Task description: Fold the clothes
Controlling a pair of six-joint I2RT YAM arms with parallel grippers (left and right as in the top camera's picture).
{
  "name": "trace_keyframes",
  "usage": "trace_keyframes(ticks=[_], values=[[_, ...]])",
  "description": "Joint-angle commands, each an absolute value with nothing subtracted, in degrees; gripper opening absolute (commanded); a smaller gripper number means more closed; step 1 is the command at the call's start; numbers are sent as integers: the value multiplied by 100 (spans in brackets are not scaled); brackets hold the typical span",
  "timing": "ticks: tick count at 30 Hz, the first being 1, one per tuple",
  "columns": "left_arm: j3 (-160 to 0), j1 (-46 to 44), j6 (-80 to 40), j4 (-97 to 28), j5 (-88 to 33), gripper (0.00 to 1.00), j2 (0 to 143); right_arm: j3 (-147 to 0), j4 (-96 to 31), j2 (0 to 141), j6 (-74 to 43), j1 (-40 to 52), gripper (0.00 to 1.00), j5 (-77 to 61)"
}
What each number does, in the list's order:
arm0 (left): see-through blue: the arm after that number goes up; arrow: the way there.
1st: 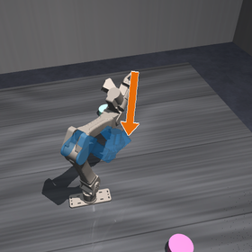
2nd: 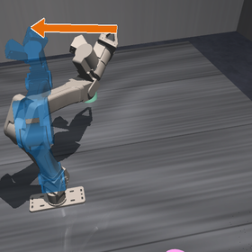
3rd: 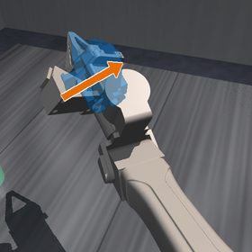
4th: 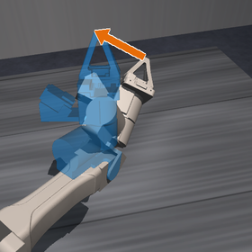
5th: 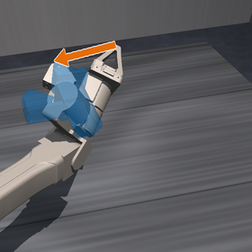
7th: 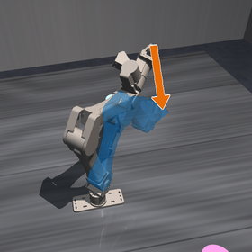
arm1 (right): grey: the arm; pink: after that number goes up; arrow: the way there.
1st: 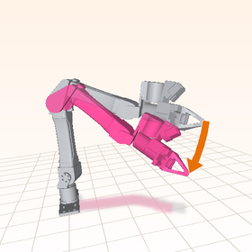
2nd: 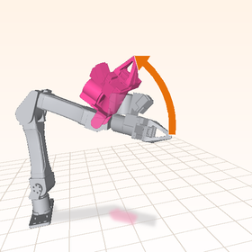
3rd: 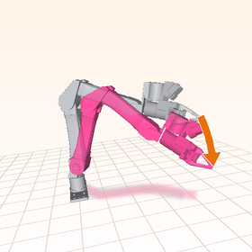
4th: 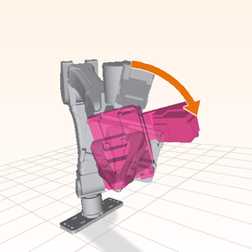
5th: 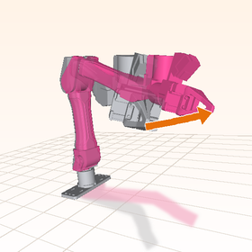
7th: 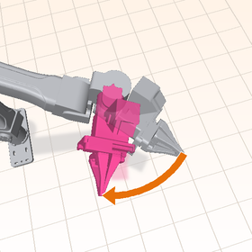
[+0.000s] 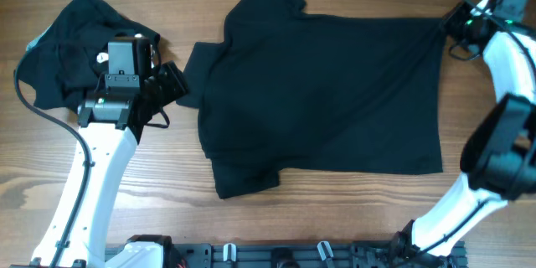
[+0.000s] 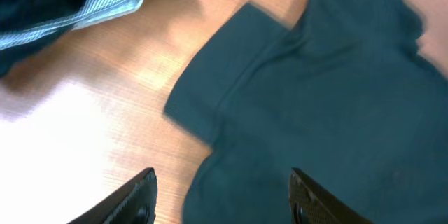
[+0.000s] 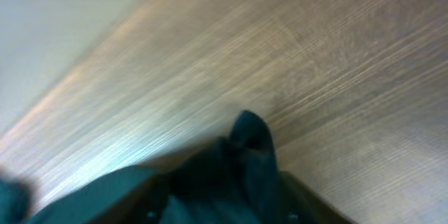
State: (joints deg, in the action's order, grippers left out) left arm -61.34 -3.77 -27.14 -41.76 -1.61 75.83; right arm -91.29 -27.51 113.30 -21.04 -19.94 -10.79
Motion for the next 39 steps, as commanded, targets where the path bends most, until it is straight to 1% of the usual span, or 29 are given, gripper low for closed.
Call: trace_keyframes(ticks=[1, 3, 5, 6, 7, 8, 9, 10, 12, 14, 16, 18, 19, 20, 21, 23, 27, 28, 32, 34, 36, 39], values=[[-5981, -403, -2591, -4681, -193, 59, 7509, -9351, -3356, 9974, -1977, -1988, 60, -1688], [-5566, -403, -2309, -4285, -211, 50, 7673, -9351, -4283, 9413, -2261, -1979, 61, -1728], [-5151, -403, -2121, -3599, -325, 36, 8112, -9349, -5019, 9266, -2287, -1973, 62, -1874], [-5037, -403, -2040, -3286, -539, 33, 8322, -9345, -5122, 9266, -2272, -1975, 62, -1865], [-4960, -403, -1966, -2899, -871, 32, 8619, -9327, -5242, 9292, -2250, -1975, 65, -1662], [-4958, -403, -1970, -2438, -1004, 34, 9076, -9327, -5269, 9325, -2246, -1975, 71, -1450], [-4958, -403, -1968, -2163, -1000, 36, 9336, -9325, -5293, 9362, -2246, -1973, 73, -1271], [-4958, -403, -1970, -1883, -1002, 37, 9598, -9325, -5349, 9437, -2231, -1975, 74, -1181], [-4958, -403, -1970, -1671, -1002, 37, 9920, -9323, -5498, 9657, -2104, -1973, 73, -1160], [-4958, -403, -1968, -1767, -1002, 35, 10009, -9323, -5861, 10232, -2025, -1929, 72, -1236], [-4960, -401, -1968, -1892, -1002, 35, 9977, -9312, -6099, 10812, -1632, -1815, 74, -1557], [-4960, -401, -1970, -2047, -1004, 35, 9961, -9297, -6025, 11485, -1518, -1686, 73, -1525], [-4960, -401, -1968, -2147, -1002, 36, 9942, -9297, -5900, 11824, -1695, -1688, 70, -1525], [-4963, -395, -1970, -2261, -1004, 36, 9863, -9297, -5708, 11996, -1785, -1702, 70, -1525], [-4980, -384, -1968, -2366, -1002, 37, 9734, -9299, -5518, 12027, -1817, -1719, 70, -1529], [-5094, -357, -1992, -2604, -1031, 42, 9288, -9299, -5240, 11913, -1815, -1734, 70, -1522], [-5179, -346, -2014, -2644, -1153, 55, 8394, -9299, -4845, 11872, -2156, -1811, 71, -974], [-5179, -349, -2014, -2644, -1153, 56, 8206, -9299, -4668, 11872, -2158, -1828, 71, -965], [-5179, -346, -2152, -2670, -1153, 58, 8036, -9299, -4574, 11872, -2108, -1831, 71, -882], [-5179, -349, -2307, -2681, -1162, 58, 8036, -9299, -4904, 11872, -2231, -1831, 71, -567], [-5179, -349, -2316, -2681, -1199, 59, 8036, -9242, -5470, 11872, -2228, -1831, 71, -572], [-5179, -349, -2316, -2683, -1201, 59, 8036, -8962, -4919, 11874, -2270, -1831, 71, -445]])
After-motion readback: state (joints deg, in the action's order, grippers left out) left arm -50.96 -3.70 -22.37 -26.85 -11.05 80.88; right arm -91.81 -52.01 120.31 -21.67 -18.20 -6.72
